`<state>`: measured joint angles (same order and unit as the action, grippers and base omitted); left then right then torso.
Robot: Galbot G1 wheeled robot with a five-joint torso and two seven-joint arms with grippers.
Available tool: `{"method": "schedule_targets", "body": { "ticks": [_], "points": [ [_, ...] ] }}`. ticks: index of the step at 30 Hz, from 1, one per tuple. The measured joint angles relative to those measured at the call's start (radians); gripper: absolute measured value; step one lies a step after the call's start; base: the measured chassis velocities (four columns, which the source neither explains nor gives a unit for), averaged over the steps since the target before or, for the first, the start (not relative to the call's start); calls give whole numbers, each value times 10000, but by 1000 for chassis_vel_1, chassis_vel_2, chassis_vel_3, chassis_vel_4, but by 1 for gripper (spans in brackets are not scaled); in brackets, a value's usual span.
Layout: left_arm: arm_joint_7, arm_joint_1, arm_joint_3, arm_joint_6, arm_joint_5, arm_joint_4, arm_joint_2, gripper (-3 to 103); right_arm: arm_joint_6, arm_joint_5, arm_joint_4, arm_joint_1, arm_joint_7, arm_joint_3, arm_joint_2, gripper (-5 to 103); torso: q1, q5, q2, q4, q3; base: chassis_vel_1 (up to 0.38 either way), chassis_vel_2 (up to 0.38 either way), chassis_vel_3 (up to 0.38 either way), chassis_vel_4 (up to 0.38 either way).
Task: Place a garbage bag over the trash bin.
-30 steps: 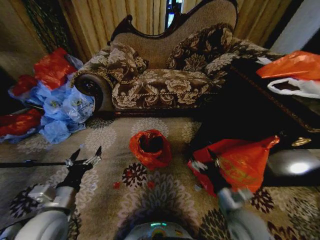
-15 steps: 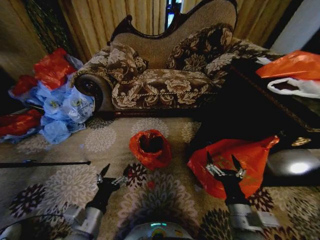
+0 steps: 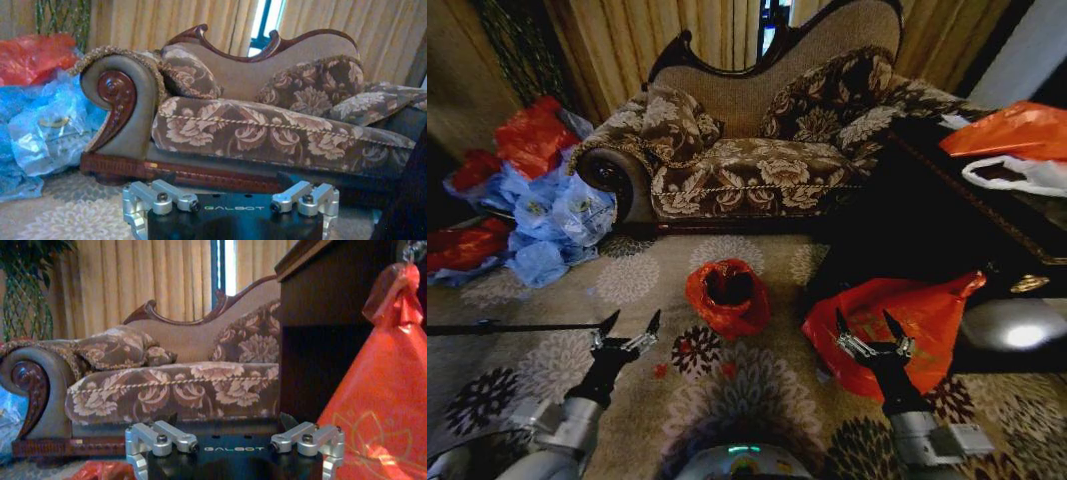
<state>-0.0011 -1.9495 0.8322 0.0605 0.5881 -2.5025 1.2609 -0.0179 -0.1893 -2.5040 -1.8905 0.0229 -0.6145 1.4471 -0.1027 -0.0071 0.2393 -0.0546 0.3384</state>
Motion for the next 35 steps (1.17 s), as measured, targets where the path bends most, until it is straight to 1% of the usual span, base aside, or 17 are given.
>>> {"method": "schedule_targets", "body": {
  "ticks": [1, 4, 7, 35],
  "points": [
    [0, 0, 0, 0, 0, 0, 0, 100, 0, 0, 0, 0, 0, 0, 0, 100, 0, 0, 0, 0, 0, 0, 0, 0, 0],
    [38, -168, -572, 0, -317, 7, 309, 100, -46, 107, 10, 123, -128, 133, 73, 100, 0, 0, 0, 2, 0, 0, 0, 0, 0],
    [54, -230, -710, 20, -376, 10, 383, 100, -50, 114, 16, 144, -159, 151, 85, 100, 0, 0, 0, 1, 0, 0, 0, 0, 0],
    [60, -245, -736, 50, -399, 24, 389, 100, -69, 112, 39, 162, -196, 168, 78, 100, 0, 0, -1, 1, 0, 0, 0, 0, 0]
  ]
}}
